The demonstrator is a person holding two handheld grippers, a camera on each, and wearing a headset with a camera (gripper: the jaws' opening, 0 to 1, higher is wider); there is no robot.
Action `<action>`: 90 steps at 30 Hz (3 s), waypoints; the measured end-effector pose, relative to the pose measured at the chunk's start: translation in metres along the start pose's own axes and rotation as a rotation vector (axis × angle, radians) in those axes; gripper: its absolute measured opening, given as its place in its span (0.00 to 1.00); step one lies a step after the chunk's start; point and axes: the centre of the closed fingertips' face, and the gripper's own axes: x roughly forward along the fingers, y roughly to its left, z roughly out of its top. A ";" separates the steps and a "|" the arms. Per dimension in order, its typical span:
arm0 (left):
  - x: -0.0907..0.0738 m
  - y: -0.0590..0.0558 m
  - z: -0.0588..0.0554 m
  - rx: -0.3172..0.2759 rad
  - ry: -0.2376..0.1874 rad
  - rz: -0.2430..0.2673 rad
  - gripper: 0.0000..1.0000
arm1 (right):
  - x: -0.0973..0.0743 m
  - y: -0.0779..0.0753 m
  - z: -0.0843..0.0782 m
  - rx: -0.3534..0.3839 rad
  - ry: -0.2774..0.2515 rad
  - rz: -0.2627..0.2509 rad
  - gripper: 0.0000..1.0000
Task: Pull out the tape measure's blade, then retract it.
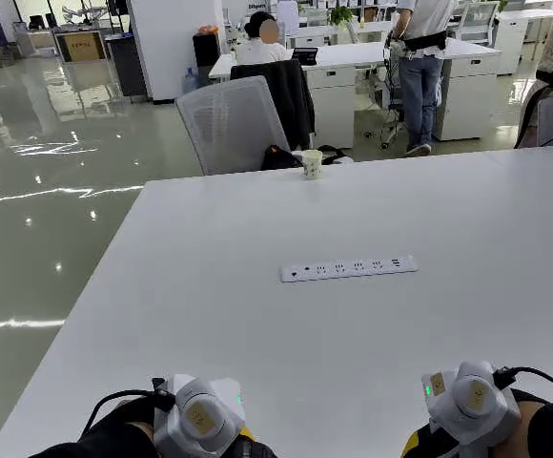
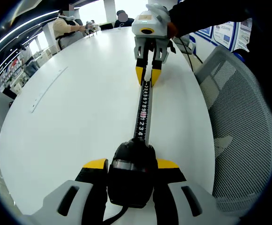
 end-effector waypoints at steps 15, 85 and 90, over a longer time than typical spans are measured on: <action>-0.001 -0.001 -0.001 0.001 0.001 0.002 0.32 | -0.005 -0.002 -0.007 0.010 0.005 -0.004 0.10; 0.001 0.001 0.002 0.010 0.004 0.004 0.32 | -0.028 -0.013 -0.036 0.099 -0.001 -0.061 0.08; 0.001 0.001 0.002 0.014 0.004 0.003 0.32 | -0.027 -0.012 -0.033 0.092 0.022 -0.060 0.09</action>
